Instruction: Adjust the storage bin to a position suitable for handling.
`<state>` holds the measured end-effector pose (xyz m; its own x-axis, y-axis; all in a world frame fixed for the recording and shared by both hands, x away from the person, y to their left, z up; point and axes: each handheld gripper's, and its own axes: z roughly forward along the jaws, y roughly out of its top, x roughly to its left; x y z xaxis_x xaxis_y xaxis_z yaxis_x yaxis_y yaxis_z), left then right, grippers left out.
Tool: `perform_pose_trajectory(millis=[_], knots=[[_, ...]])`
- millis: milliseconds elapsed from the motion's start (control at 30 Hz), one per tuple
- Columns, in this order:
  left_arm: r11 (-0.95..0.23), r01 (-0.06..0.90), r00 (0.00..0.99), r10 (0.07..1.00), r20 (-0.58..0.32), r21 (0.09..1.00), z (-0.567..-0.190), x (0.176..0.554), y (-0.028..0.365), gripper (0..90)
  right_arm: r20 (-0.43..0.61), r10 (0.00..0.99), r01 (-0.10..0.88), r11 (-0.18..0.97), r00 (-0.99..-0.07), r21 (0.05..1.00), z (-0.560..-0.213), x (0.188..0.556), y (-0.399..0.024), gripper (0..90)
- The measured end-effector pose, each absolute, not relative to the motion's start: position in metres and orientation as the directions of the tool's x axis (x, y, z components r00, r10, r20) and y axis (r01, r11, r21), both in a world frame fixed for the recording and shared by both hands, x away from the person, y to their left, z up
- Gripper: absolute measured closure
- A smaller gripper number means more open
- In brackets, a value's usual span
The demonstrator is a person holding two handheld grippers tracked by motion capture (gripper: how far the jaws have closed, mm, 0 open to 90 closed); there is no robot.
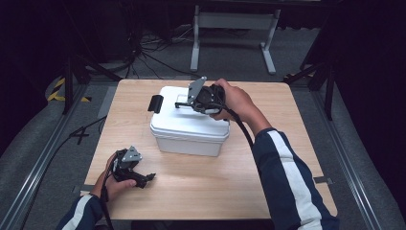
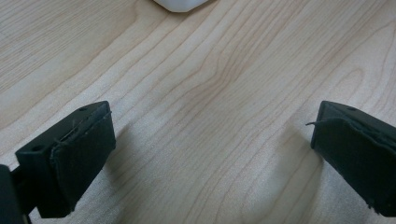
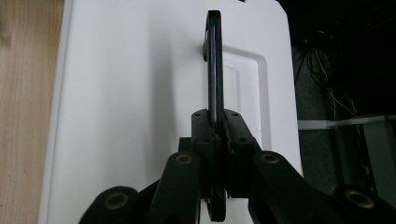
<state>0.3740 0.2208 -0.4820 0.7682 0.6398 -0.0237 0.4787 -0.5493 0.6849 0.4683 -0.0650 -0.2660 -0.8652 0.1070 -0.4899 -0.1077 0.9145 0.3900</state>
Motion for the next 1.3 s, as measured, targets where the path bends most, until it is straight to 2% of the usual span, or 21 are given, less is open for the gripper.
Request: perform_pose_trajectory(millis=[367, 1300], knots=[[-0.55, 0.476, 0.768, 0.64, -0.02, 0.686, -0.482, 0.374, 0.221, 0.3, -0.506, 0.114, -0.123, 0.903, -0.855, 0.412, -0.255, 0.462, -0.079, 85.1], [-0.548, 0.479, 0.768, 0.64, -0.025, 0.686, -0.482, 0.374, 0.221, 0.2, -0.516, 0.186, -0.081, 0.888, -0.836, 0.452, -0.242, 0.449, -0.138, 85.0]])
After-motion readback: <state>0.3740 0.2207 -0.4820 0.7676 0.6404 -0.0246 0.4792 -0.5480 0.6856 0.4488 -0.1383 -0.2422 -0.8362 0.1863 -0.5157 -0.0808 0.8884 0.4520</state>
